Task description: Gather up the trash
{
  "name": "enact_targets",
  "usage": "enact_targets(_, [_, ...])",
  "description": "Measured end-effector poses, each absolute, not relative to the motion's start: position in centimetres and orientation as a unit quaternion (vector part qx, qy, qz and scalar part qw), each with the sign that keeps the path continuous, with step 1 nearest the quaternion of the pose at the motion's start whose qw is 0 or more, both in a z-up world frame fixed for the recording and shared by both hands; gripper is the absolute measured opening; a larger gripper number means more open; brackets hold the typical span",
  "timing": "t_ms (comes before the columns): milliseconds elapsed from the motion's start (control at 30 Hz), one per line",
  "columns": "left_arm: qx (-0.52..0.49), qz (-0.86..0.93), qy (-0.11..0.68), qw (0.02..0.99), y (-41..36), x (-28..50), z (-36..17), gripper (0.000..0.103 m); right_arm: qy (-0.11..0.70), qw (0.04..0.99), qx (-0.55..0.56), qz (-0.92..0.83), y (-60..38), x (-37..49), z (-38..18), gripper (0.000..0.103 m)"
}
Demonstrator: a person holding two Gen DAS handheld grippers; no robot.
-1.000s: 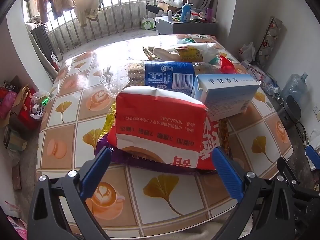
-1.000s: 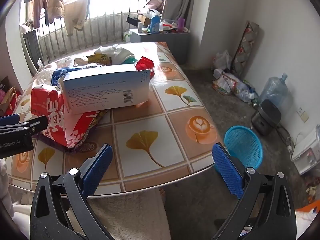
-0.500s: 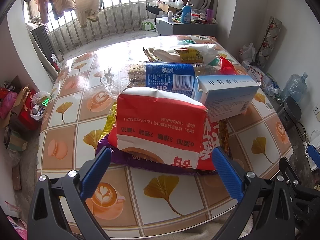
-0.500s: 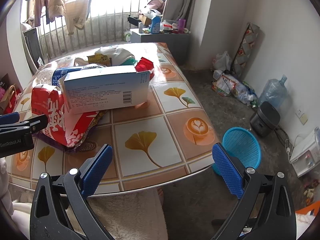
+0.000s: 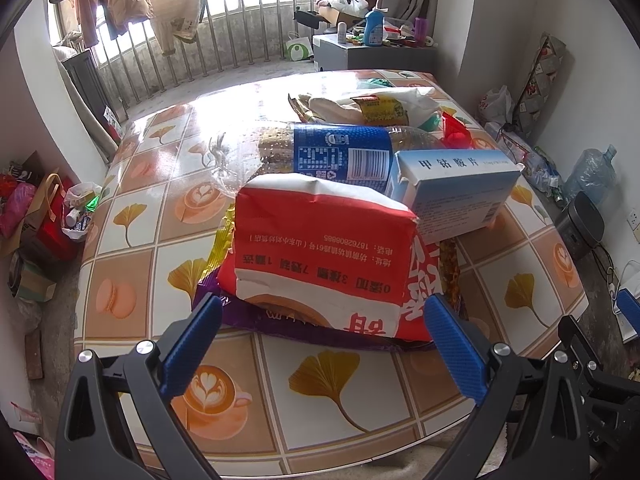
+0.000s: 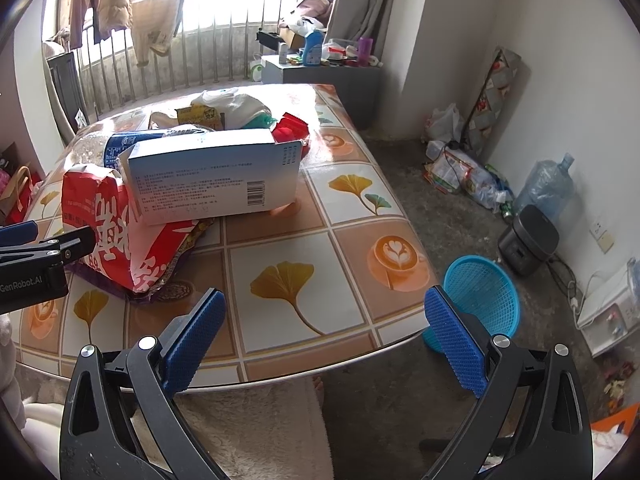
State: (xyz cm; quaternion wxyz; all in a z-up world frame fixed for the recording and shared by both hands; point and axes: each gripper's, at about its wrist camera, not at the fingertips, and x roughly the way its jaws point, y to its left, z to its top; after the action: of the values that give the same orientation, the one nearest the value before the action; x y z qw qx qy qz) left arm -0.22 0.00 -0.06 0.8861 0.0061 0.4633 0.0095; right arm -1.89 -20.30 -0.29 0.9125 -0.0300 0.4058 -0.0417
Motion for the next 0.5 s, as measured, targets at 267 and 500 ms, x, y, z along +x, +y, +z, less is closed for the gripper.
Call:
enact_targets(267, [0.006, 0.008, 0.464, 0.886, 0.10, -0.25, -0.13, 0.099, 0.413, 0.909, -0.031, -0.047, -20.27, -1.83, -0.67, 0.095])
enact_targets(500, [0.005, 0.012, 0.466, 0.885, 0.39, -0.24, -0.37, 0.099, 0.424, 0.903, -0.039, -0.056, -20.32, -1.74, -0.84, 0.095])
